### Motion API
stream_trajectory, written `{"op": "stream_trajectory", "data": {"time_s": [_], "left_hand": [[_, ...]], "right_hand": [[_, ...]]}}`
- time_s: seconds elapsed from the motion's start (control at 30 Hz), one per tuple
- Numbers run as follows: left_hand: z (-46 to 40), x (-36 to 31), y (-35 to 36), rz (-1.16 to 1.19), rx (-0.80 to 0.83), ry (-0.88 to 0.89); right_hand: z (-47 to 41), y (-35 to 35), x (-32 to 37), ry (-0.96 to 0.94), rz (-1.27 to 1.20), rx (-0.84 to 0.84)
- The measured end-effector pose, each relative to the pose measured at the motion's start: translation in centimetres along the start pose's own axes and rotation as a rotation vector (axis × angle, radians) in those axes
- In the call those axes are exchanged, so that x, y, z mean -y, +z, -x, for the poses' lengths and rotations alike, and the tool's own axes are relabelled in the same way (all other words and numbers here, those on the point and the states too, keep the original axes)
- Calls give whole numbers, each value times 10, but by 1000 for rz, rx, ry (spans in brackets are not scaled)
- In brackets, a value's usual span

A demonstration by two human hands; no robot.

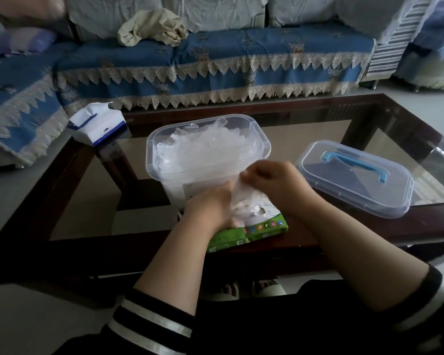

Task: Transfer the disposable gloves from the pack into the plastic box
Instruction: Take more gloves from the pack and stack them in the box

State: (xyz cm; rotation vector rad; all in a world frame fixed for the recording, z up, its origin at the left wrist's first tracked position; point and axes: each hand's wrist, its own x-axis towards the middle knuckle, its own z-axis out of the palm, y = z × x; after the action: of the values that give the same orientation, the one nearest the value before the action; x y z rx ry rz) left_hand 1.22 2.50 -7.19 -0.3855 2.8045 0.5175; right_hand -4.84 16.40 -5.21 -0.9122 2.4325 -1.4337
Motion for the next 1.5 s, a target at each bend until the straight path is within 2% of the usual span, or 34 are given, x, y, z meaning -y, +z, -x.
{"op": "stream_trajectory", "data": {"time_s": [0.1, 0.17, 0.27, 0.33, 0.4, 0.47, 0.5, 0.57, 0.63, 0.67, 0.77, 0.87, 0.93, 1.07, 1.3, 1.4, 1.5], "left_hand": [[-1, 4, 2, 13, 7, 13], [-2, 5, 2, 0, 12, 42], [2, -1, -9, 10, -2, 70], [9, -5, -25, 176, -58, 87], [21, -11, -43, 532, -121, 127], [30, -16, -60, 829, -240, 197], [33, -16, -65, 902, -334, 227], [32, -12, -72, 947, -582, 219], [27, -5, -74, 891, -788, 128], [23, 4, -77, 839, -863, 68], [14, 22, -79, 775, -929, -82], [9, 37, -80, 751, -912, -232], [5, 46, -80, 705, -864, -288], [-2, 54, -79, 549, -776, -267], [-11, 50, -72, 184, -531, -108], [-18, 47, -68, 40, -376, -121], [-26, 45, -68, -58, -278, -156]], "right_hand": [[8, -18, 13, -95, -350, -288], [12, -30, 20, -187, -466, -461], [12, -41, 24, -172, -602, -595], [11, -43, 22, -122, -637, -617], [9, -44, 20, -94, -668, -633], [6, -45, 22, -103, -661, -668], [4, -47, 26, -130, -643, -693], [-7, -49, 38, -225, -561, -733], [-24, -52, 48, -356, -364, -745], [-40, -47, 54, -419, -245, -719], [-82, -30, 61, -479, 107, -582], [-111, -6, 49, -452, 440, -301], [-125, 11, 38, -404, 564, -105], [-140, 34, 23, -255, 659, 285], [-142, 48, 18, -103, 696, 725], [-136, 43, 25, -100, 674, 759], [-135, 33, 27, -53, 619, 682]]}}
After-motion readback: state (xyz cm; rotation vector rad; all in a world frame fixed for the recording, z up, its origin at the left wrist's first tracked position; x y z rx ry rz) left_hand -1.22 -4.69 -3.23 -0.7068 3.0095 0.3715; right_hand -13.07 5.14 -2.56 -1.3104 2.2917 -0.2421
